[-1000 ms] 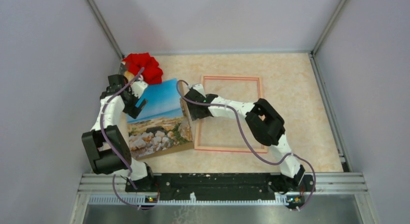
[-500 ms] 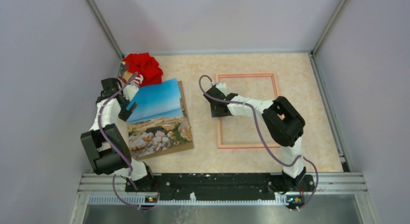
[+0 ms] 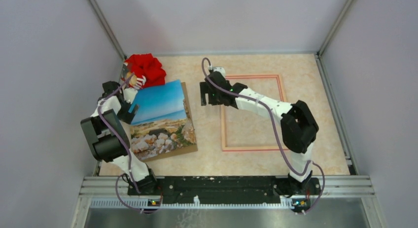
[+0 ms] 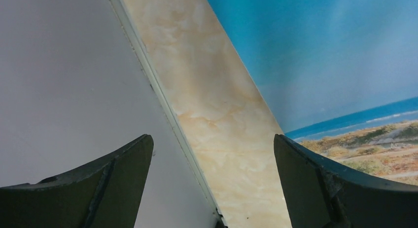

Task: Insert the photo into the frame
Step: Pick up the photo frame item at the center of the board.

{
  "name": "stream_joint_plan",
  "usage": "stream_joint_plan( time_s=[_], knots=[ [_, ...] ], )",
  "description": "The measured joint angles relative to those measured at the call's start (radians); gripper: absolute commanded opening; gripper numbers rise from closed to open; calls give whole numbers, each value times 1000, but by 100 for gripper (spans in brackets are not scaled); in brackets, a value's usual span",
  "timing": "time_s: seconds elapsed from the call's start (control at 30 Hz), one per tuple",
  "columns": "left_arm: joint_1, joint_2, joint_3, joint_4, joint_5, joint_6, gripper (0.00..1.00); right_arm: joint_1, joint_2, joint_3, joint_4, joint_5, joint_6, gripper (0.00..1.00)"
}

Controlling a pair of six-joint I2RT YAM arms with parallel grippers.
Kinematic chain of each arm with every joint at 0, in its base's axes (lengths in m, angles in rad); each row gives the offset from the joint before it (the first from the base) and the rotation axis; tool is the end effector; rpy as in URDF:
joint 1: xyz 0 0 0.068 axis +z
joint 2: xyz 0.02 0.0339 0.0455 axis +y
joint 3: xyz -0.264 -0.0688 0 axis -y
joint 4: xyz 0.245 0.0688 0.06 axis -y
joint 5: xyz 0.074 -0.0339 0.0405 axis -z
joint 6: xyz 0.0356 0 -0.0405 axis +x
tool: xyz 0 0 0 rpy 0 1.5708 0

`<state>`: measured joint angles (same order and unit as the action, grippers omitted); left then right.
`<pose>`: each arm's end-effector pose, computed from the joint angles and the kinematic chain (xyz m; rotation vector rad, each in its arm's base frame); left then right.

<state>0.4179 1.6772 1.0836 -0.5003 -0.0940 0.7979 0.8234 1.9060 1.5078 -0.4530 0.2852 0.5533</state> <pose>0.3047 0.1390 0.1915 0.4905 2.7178 0.4900 0.2977 0.3065 0.2418 -0.1943 2.3912 0.3068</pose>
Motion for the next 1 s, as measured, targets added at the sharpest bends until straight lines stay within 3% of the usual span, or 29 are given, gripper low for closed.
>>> stream_joint_plan(
  time_s=[0.2, 0.53, 1.0],
  knots=[
    [2, 8, -25, 116, -66, -19, 99, -2, 30, 126, 45, -167, -3, 84],
    [-6, 82, -24, 223, -102, -76, 95, -31, 305, 196, 76, -341, 39, 85],
    [-86, 90, -35, 270, -109, -119, 92, -46, 380, 275, 181, -421, 132, 85]
  ],
)
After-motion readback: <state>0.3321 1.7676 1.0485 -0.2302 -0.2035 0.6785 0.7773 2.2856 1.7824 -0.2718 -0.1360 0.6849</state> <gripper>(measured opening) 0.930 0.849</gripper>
